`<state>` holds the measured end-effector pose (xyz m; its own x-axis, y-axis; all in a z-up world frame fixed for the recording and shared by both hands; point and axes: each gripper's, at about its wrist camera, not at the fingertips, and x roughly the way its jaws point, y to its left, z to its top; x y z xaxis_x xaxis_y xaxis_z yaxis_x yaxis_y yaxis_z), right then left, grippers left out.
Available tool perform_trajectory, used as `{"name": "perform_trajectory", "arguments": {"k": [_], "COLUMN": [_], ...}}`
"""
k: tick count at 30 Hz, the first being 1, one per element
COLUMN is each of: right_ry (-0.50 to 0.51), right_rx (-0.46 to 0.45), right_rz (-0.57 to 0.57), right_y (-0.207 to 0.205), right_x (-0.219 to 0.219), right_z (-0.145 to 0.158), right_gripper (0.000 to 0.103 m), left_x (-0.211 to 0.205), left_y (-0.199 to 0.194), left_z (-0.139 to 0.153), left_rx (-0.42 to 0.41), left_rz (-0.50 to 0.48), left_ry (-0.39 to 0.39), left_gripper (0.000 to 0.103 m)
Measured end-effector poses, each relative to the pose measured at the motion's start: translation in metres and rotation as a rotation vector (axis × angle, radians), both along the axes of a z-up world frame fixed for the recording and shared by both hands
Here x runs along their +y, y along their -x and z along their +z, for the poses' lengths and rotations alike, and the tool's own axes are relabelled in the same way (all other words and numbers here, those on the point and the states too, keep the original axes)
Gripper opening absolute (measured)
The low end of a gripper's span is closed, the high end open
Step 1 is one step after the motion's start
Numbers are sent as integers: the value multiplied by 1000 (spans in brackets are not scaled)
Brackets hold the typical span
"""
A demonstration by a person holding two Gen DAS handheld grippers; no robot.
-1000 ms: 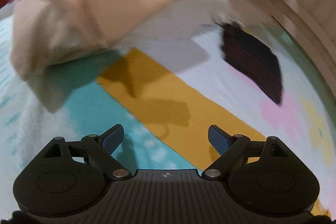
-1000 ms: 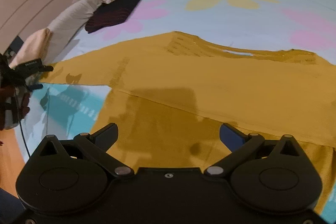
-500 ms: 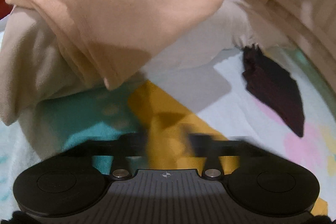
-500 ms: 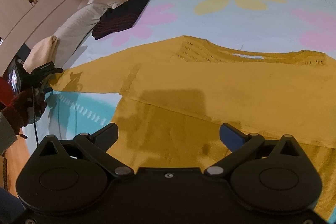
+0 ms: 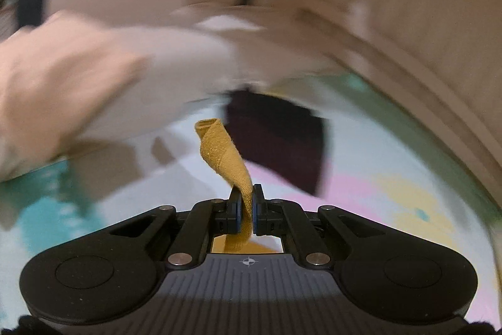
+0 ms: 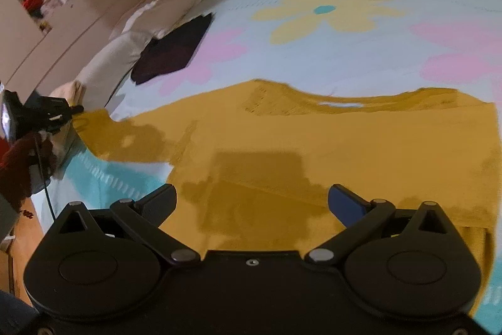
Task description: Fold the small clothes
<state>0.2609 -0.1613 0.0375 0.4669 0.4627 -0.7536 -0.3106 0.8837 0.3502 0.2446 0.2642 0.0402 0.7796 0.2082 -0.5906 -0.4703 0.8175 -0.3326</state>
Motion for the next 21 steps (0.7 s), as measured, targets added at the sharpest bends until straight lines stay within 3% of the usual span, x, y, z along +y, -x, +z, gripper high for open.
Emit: {"name": "perform_trajectory", "arguments": {"k": [4, 8, 16, 21], "right_ry": [-30, -63, -93, -106], "right_rx": [-22, -46, -53, -35], "right_rz": [-55, -122, -299, -380], "right_y": [-1, -4, -7, -11], "right_x": [-26, -56, -116, -137], "right_z": [12, 24, 26, 18], "right_gripper": [103, 103, 103, 103], "left_x": [-85, -174, -327, -371], "left_y": [-13, -21, -32, -42], "left_z": [25, 31, -15, -52], "left_rx": [-48, -65, 24, 83], "left_rz": [-159, -323, -612, -760], "left_ry": [-35, -58, -83, -25], "left_gripper": [5, 5, 5, 11]}}
